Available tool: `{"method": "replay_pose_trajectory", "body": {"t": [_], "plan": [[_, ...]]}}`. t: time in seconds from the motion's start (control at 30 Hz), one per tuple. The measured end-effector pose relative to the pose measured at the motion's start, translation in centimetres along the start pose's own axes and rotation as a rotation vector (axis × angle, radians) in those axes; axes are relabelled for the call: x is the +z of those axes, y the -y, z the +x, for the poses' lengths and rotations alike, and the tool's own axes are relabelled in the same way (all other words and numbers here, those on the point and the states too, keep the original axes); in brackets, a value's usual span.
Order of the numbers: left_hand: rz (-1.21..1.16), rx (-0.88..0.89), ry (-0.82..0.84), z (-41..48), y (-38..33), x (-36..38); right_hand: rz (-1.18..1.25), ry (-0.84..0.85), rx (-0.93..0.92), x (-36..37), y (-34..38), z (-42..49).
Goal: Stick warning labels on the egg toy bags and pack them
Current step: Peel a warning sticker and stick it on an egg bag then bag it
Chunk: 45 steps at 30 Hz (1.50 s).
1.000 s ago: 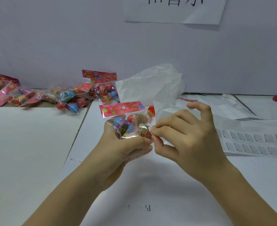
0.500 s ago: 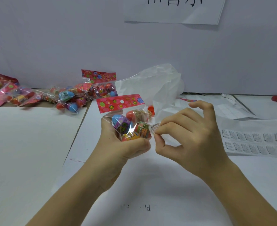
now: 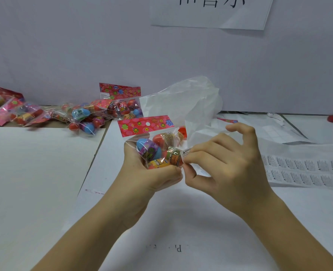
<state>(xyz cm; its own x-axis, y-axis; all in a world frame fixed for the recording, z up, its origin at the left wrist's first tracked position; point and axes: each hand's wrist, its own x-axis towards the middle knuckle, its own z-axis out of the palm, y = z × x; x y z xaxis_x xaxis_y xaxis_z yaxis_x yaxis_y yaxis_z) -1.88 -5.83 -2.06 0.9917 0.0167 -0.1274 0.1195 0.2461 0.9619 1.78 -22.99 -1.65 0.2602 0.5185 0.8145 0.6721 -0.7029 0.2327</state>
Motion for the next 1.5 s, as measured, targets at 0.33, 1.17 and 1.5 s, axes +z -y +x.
{"method": "replay_pose_trajectory", "body": {"t": [0.33,1.17,1.5], "plan": [[0.053,0.002,-0.024,0.1,0.43,0.11,-0.059,-0.005,-0.018,0.18,0.2,-0.25],[0.153,0.017,-0.037,-0.22,0.19,0.36,0.005,0.042,0.084,0.31,0.41,-0.17],[0.0,-0.029,-0.014,0.18,-0.19,-0.02,0.252,0.094,0.126,0.11,0.36,-0.1]]}}
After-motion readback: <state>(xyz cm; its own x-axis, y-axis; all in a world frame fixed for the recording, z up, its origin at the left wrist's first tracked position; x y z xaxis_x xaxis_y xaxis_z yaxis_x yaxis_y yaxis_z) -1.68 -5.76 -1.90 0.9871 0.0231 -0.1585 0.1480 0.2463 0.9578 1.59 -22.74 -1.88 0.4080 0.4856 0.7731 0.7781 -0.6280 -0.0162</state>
